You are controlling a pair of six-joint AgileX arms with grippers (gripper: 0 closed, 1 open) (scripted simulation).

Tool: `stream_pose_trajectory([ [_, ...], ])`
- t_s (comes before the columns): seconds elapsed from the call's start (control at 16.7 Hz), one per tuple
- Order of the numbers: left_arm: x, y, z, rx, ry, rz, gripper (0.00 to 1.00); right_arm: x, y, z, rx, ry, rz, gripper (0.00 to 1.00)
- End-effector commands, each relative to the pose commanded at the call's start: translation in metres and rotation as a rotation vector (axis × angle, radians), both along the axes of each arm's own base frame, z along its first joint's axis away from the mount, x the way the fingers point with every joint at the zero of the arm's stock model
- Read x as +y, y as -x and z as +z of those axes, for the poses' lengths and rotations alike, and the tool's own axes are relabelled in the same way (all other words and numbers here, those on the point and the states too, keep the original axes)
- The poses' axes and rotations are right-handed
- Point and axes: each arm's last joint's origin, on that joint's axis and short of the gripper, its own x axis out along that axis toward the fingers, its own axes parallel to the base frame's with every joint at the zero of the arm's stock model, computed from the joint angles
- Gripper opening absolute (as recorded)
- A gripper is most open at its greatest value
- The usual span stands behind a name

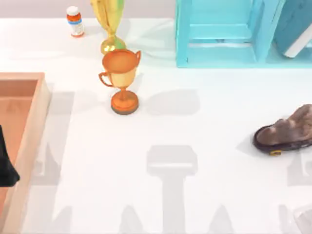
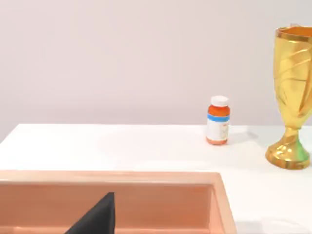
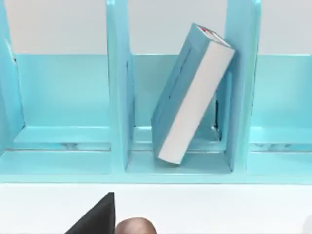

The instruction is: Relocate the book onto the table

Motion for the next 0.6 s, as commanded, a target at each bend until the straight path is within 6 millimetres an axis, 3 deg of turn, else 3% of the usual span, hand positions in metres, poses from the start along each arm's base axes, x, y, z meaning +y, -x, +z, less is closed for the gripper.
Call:
stream_pose_trajectory([
  [0.24,0.0,0.0,0.0,0.0,0.0,0.0,1.0,0.0,-0.001,0.005,-0.011,-0.007,0.0,1.0],
  [0.6,0.0,0.0,0.0,0.0,0.0,0.0,1.0,-0.001,-0.026,0.049,-0.069,-0.073,0.002,1.0],
])
